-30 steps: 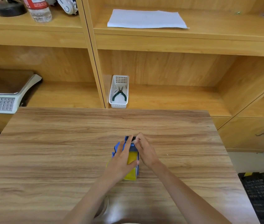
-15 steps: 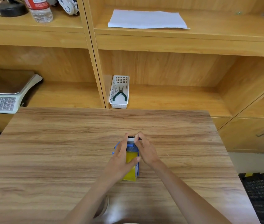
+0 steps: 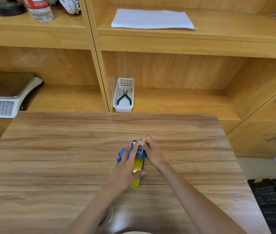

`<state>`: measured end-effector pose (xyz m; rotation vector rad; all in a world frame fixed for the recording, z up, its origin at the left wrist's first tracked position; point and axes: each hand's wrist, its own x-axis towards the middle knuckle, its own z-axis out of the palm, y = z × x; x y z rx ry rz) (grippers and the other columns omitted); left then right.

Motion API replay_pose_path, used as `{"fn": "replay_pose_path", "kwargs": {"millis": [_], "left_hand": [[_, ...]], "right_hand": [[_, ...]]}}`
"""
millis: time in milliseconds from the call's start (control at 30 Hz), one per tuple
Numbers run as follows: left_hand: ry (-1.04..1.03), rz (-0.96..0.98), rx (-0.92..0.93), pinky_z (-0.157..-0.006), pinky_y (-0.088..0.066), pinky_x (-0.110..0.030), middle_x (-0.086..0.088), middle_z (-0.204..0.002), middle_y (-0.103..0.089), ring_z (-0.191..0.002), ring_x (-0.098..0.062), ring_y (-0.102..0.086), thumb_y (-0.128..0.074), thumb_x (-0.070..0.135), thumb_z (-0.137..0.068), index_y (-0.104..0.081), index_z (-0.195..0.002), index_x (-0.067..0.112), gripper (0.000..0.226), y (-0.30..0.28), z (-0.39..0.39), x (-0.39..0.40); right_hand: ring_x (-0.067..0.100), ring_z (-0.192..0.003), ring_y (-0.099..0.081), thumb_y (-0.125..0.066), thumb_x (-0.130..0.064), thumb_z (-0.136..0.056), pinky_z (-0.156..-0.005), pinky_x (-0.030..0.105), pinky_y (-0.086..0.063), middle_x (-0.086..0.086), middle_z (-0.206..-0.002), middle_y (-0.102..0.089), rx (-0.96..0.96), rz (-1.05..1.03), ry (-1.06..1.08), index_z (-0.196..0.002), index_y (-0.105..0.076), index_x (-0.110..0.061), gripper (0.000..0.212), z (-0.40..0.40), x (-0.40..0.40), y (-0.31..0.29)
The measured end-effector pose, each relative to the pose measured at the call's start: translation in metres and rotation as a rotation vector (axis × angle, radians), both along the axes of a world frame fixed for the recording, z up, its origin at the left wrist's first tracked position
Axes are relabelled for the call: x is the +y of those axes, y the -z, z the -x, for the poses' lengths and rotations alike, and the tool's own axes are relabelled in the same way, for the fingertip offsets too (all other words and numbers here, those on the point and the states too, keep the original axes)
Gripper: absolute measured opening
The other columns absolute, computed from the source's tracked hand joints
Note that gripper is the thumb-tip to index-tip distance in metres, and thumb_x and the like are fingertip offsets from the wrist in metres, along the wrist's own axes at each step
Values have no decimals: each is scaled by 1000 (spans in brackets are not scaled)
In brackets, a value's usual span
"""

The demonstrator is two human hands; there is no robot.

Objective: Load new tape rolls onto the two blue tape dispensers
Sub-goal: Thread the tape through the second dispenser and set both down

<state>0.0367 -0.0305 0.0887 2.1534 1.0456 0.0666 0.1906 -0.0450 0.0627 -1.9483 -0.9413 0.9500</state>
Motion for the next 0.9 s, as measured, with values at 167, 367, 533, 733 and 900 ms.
{"fn": "replay_pose_path", "kwargs": {"millis": [167,367,533,733,900], "left_hand": [[-6,-75,42,-72,-53,-36,5,-157,-6,-91,-27,-65,-45,58,-92,15,-147,45,83,-1,-2,-2],[16,-164,115,-72,-56,-41,2,-159,1,-91,-32,-65,-52,49,-92,30,-135,54,93,3,-3,-5],[1,-160,112,-78,-55,-43,5,-158,6,-101,-33,-63,-64,45,-86,34,-129,62,108,2,-3,-9],[13,-101,81,-75,-54,-38,6,-158,5,-94,-28,-64,-57,53,-88,28,-134,58,97,-4,0,-11],[13,-131,86,-74,-55,-36,1,-159,-1,-86,-26,-66,-46,60,-90,24,-139,53,86,-2,1,-10]], "right_hand": [[13,-64,-45,-44,-28,-99,-66,38,-44,-15,-64,-49,-9,20,-23,-74,-41,-33,25,0,0,-2],[20,-72,-50,-45,-32,-99,-69,46,-49,3,-77,-55,58,30,-7,-79,-43,-25,21,0,4,-9],[36,-89,-61,-41,-29,-99,-85,52,-55,10,-98,-63,173,90,39,-83,-48,-23,18,-4,7,-14],[21,-83,-60,-42,-27,-104,-66,31,-51,1,-99,-60,290,123,50,-85,-48,-23,20,-10,7,-14],[22,-85,-60,-43,-29,-103,-66,31,-52,0,-103,-59,258,171,14,-80,-48,-27,23,-12,10,-13]]}}
